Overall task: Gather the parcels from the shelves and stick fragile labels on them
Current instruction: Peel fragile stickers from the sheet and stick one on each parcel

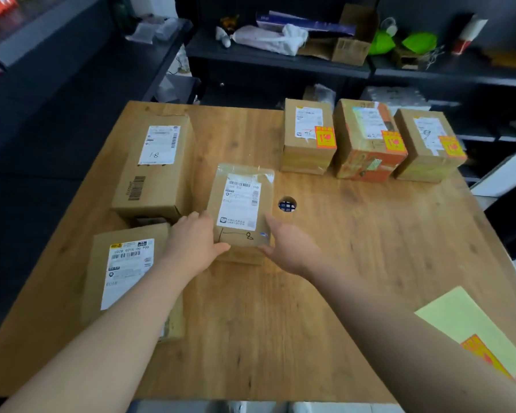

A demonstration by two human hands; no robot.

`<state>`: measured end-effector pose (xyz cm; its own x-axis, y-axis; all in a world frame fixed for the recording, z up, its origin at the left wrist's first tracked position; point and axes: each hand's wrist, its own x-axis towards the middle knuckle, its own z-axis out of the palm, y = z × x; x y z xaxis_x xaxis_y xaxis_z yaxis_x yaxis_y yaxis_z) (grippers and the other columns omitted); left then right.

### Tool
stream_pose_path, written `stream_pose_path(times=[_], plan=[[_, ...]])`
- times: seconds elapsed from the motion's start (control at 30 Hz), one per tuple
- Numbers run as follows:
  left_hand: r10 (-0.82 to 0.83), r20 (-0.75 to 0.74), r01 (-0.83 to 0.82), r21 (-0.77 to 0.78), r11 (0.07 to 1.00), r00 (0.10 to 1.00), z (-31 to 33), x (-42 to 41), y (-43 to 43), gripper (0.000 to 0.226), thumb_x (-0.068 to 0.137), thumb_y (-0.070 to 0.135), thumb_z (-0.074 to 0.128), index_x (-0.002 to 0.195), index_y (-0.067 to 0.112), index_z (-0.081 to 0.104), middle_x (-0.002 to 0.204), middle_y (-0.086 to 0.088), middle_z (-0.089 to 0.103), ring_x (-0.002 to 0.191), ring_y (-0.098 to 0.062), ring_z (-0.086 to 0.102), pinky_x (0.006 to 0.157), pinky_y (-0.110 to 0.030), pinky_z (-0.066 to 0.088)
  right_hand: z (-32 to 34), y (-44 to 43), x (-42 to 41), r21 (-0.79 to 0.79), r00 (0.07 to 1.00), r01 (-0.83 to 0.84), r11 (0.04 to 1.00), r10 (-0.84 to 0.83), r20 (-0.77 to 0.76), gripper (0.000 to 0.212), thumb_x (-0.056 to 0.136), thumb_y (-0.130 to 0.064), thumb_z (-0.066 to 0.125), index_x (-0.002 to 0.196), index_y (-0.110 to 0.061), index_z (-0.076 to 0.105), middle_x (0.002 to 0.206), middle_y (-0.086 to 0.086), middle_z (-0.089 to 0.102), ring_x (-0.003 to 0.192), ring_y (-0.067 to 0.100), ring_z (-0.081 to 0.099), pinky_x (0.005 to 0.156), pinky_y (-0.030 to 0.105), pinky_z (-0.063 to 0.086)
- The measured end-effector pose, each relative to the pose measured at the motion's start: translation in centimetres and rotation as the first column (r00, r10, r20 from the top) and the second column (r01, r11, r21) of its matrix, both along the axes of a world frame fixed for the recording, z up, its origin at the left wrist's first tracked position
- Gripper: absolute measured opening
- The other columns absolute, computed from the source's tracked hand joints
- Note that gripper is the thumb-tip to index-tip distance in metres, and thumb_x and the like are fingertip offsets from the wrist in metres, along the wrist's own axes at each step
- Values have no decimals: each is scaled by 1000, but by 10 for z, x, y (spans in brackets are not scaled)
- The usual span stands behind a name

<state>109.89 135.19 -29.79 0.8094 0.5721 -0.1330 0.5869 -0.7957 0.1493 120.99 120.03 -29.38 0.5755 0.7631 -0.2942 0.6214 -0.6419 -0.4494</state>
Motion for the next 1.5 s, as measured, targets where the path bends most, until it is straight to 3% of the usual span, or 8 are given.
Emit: stream_pose_path(times=[0.17, 0.43, 0.7, 1.0, 1.17, 1.3, 1.43, 1.5], plan=[[-57, 128, 64, -49, 997, 990, 4, -13, -48, 63, 73, 56, 68, 116, 14, 48, 114, -6, 55, 106, -26, 51, 83, -34, 41, 12, -62, -21, -48, 996, 85, 995, -85, 1, 69, 92, -33, 57, 149, -16, 21, 139, 6, 50, 122, 26, 50, 97, 34, 43], [-149, 148, 170, -135, 976, 978, -12, -43, -112, 80, 74, 66, 60, 133, 15, 41, 117, -2, 54, 109, -23, 50, 91, -31, 40, 16, -139, -57, -104, 987, 159, 982, -156, 39, 71, 92, -36, 55, 150, -21, 16, 134, 2, 54, 114, 24, 55, 91, 35, 46], [-169, 117, 184, -130, 974, 979, -20, -67, -151, 87, 81, 66, 50, 145, 14, 24, 129, -1, 48, 117, -20, 45, 98, -29, 37, -3, -174, -80, -72, 985, 171, 983, -168, 47, 75, 93, -34, 55, 151, -18, 12, 151, 0, 35, 134, 20, 38, 104, 30, 36], [-200, 160, 201, 10, 980, 967, -19, -63, -168, 85, 70, 57, 68, 133, 5, 45, 129, -12, 51, 112, -32, 49, 92, -44, 45, -8, -204, -63, 42, 978, 192, 981, -195, 79, 67, 92, -45, 54, 148, -20, 27, 150, -3, 38, 132, 17, 41, 105, 27, 34], [-310, 316, 311, 48, 949, 897, -4, -32, -221, 66, 76, 44, 68, 127, 6, 51, 126, -9, 55, 117, -28, 49, 97, -41, 43, -23, -273, -20, -91, 951, 288, 953, -274, 145, 59, 96, -40, 49, 148, -20, 31, 154, -1, 30, 137, 19, 34, 108, 29, 30], [-419, 329, 432, 36, 901, 846, -9, -4, -278, 56, 80, 37, 66, 125, 5, 56, 123, -9, 58, 115, -27, 53, 98, -39, 44, -43, -343, 13, -278, 930, 364, 889, -333, 153, 63, 96, -36, 49, 150, -17, 22, 158, 6, 18, 144, 25, 20, 114, 36, 24], [-501, 223, 524, -57, 850, 836, -42, 20, -332, 60, 70, 38, 75, 120, 7, 60, 120, -7, 62, 114, -25, 57, 91, -39, 49, -61, -397, 36, -360, 916, 401, 843, -376, 140, 70, 95, -41, 49, 151, -21, 13, 160, 8, 7, 146, 28, 11, 116, 43, 24], [-513, 120, 526, -133, 840, 850, -59, 30, -356, 62, 76, 43, 66, 125, 7, 56, 128, -10, 58, 122, -27, 52, 98, -40, 44, -69, -415, 43, -378, 929, 370, 849, -349, 125, 71, 95, -44, 46, 152, -23, 8, 160, 9, 2, 147, 27, 5, 117, 43, 18]])
